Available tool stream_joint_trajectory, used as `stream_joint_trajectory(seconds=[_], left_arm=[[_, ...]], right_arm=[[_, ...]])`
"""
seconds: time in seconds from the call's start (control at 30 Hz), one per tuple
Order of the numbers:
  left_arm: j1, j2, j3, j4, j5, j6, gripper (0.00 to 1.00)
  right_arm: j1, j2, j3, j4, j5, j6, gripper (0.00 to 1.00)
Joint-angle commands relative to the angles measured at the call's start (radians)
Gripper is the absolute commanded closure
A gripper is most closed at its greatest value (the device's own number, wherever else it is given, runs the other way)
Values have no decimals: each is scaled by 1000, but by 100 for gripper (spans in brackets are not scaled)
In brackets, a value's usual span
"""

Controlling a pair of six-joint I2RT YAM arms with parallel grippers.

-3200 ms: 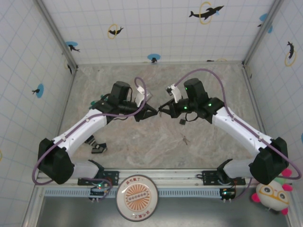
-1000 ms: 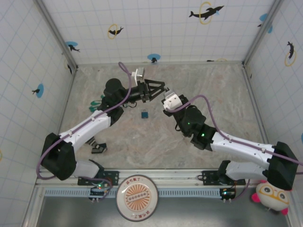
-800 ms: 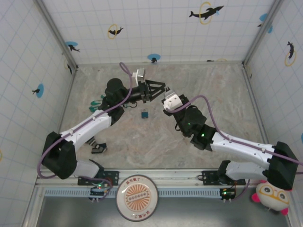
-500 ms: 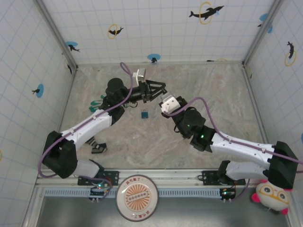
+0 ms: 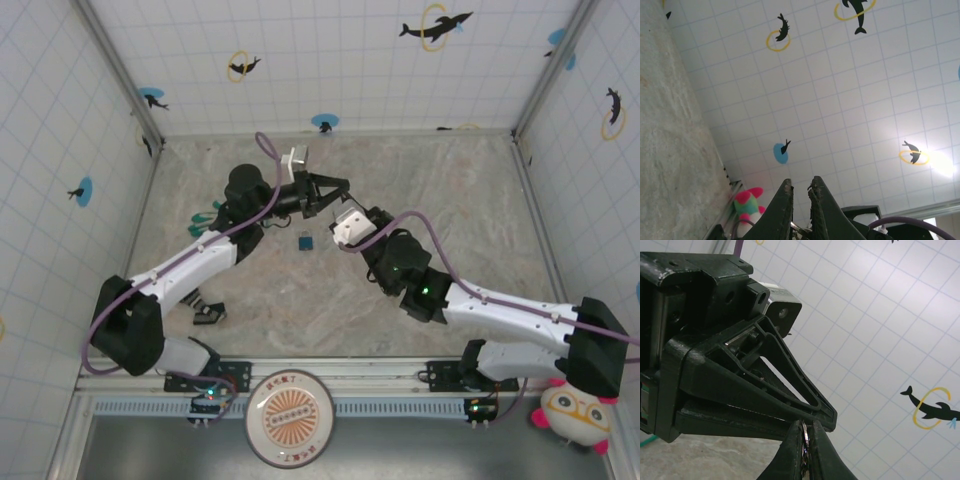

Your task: Unlock with the key

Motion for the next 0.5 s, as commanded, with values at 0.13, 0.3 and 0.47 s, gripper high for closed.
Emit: stream_joint_trajectory(seconds=[0.13,0.3,0.47], left_arm=[[-7,9,38,37,30,12,90],[-7,10,46,-4,20,39,100],[-7,8,59,-64,-5,93,100]], right_arm=[[13,40,-2,-28,33,-62,100],[28,57,-15,-26,58,-94,97],[25,62,-12,-21,75,-64,87]])
